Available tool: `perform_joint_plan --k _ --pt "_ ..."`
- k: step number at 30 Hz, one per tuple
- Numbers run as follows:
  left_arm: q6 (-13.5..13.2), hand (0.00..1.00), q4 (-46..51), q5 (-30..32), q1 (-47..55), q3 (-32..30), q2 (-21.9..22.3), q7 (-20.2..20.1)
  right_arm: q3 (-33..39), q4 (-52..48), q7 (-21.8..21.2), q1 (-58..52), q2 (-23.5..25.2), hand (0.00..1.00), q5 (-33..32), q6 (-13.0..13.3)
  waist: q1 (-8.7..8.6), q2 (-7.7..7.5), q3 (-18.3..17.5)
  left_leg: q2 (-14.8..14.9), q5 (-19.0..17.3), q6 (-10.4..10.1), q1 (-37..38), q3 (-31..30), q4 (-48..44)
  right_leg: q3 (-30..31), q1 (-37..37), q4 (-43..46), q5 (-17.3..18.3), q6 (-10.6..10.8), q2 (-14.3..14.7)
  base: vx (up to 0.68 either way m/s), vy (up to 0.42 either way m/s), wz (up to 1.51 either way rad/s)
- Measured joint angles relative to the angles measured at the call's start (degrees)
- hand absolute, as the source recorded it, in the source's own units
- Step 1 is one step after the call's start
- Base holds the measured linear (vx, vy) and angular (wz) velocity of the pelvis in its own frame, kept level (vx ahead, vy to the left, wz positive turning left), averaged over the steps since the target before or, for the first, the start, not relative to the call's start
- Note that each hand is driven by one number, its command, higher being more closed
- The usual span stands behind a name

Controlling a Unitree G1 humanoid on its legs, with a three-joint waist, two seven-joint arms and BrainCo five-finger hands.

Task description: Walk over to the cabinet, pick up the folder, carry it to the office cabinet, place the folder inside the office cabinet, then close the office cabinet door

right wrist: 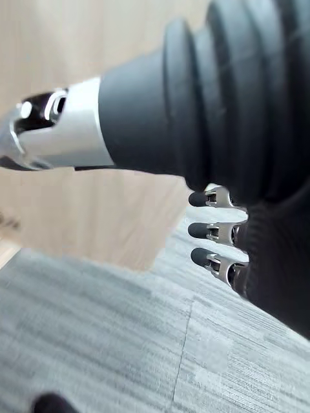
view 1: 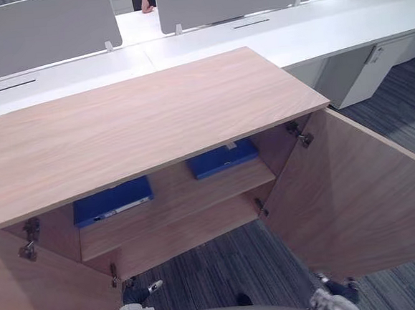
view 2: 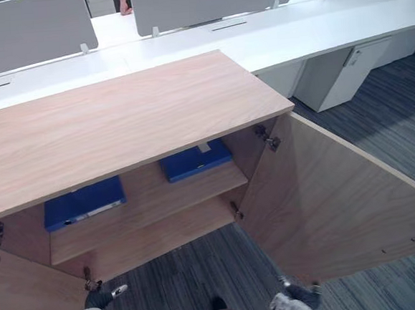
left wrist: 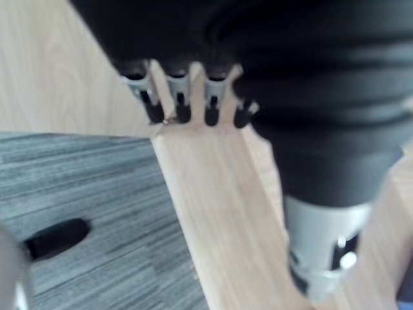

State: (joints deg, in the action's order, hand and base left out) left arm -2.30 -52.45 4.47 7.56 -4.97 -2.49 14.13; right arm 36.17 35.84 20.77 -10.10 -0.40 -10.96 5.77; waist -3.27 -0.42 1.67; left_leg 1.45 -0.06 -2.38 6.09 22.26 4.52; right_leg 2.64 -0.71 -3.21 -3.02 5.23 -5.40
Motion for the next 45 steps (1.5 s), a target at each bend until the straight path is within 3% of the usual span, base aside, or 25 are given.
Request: perform_joint_plan --k 3,9,16,20,26,36,45 --pt "0.0 0.00 0.2 -1.0 0.0 -0.7 -0.5 0.0 6.1 -4.4 2.3 0.2 -0.1 0.00 -3.4 1.4 -0.30 0.12 -0.2 0.0 -0.9 -0.2 0.2 1.1 0.0 0.7 0.3 -0.1 0.1 -0.1 0.0 0.01 -0.015 -0.20" --pt "0.0 0.00 0.2 -1.1 0.6 -1.8 -1.0 -0.6 13.2 -8.9 4.6 3.0 -1.7 0.00 -4.7 1.6 -1.57 0.45 -0.1 -0.1 -2.0 -0.4 0.3 3.1 0.0 2.5 1.3 -0.1 0.2 -0.3 0.1 -0.01 -0.015 -0.18" --pt "0.0 0.00 0.2 -1.4 0.5 -1.7 -1.1 -2.0 17.0 -7.5 5.4 10.5 -12.6 0.00 -6.7 1.6 -2.89 3.25 0.5 0.2 -4.6 0.2 -1.2 4.6 -4.0 3.7 2.5 0.2 0.3 -0.3 -0.1 0.00 -0.028 -0.17" --pt "-0.2 0.00 0.5 -2.0 0.1 -1.5 -1.5 -2.4 15.5 -2.3 2.9 14.3 -21.2 0.00 -7.4 1.6 -3.12 4.72 1.2 0.2 -5.4 0.4 -1.2 4.4 -4.8 4.4 2.6 0.2 0.3 -0.3 -0.1 -0.02 -0.038 -0.10" --pt "-0.6 0.00 2.0 -2.1 1.1 0.2 -2.1 -3.7 11.4 3.9 -1.8 15.3 -29.0 0.00 -7.9 1.4 -3.47 4.66 1.3 0.1 -5.7 0.4 -1.5 3.4 -5.4 3.6 2.4 0.1 0.3 -0.3 -0.4 -0.05 -0.052 0.03" --pt "-1.2 0.00 2.0 -1.9 3.3 1.1 -3.3 -4.6 2.9 7.9 -7.1 15.7 -35.3 0.00 -6.4 1.2 -4.56 4.40 1.5 0.1 -5.4 0.5 -1.6 0.5 -5.2 0.2 0.6 -1.0 0.4 -0.1 -0.6 -0.04 -0.063 0.13" --pt "-1.6 0.00 2.4 -0.9 3.3 1.6 -3.3 -5.0 -1.8 10.0 -7.9 15.4 -36.6 0.00 -4.4 0.6 -5.37 3.40 2.2 0.1 -5.1 0.5 -1.6 -0.4 -5.1 -1.2 0.2 -1.1 0.4 -0.1 -0.6 -0.04 -0.052 0.04"
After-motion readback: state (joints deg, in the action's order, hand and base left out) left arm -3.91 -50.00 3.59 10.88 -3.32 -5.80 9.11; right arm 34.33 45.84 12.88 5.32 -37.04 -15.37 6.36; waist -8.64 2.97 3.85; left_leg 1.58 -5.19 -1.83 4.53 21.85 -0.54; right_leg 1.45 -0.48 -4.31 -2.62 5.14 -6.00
